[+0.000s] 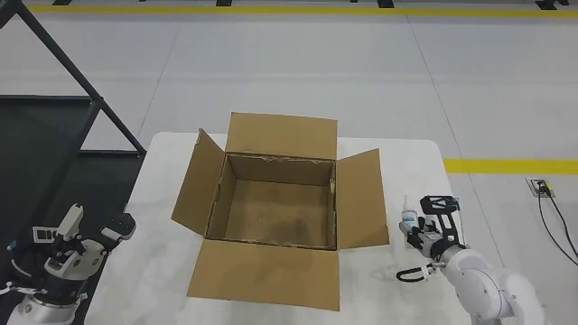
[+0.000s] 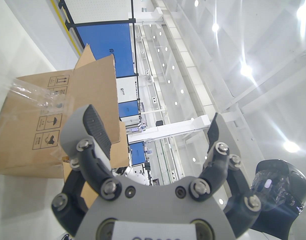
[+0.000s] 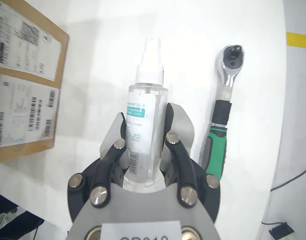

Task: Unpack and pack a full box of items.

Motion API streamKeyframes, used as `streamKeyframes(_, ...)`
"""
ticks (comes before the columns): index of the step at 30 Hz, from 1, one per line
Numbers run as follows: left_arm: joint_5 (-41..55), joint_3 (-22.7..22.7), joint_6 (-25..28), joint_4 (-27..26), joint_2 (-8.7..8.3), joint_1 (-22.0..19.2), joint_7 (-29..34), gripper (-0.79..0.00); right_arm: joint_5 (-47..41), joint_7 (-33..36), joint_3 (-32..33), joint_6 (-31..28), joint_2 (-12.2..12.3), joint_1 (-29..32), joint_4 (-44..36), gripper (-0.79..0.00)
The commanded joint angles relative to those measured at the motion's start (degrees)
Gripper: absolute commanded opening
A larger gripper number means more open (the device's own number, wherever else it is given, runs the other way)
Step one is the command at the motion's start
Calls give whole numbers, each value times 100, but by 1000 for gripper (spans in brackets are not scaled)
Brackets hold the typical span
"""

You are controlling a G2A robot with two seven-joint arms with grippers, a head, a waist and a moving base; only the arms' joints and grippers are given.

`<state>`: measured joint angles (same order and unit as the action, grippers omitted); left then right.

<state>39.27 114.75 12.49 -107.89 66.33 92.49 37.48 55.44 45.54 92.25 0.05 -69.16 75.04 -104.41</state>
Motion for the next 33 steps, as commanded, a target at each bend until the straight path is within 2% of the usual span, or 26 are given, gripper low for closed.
streamKeyframes(1,0,0,0,0,0,0,0,0,-343,-114,270,-84,12,181,-390,-785)
streamKeyframes(5,0,0,0,0,0,0,0,0,-958,-302,778,-553,47,577,-1298,-785)
streamKeyframes(9,0,0,0,0,0,0,0,0,-1218,-318,988,-1092,83,885,-2153,-785)
streamKeyframes(15,0,0,0,0,0,0,0,0,-1007,19,541,-1342,130,785,-3023,-785)
streamKeyframes(19,0,0,0,0,0,0,0,0,-628,368,-261,-1450,152,195,-3023,-785)
streamKeyframes(23,0,0,0,0,0,0,0,0,-5,1003,-1400,-1148,123,-600,-2881,-785)
streamKeyframes(29,0,0,0,0,0,0,0,0,488,1766,-3183,-632,-106,-2421,-1542,-785)
streamKeyframes(33,0,0,0,0,0,0,0,0,256,1994,-4140,-358,-381,-3633,-399,-785)
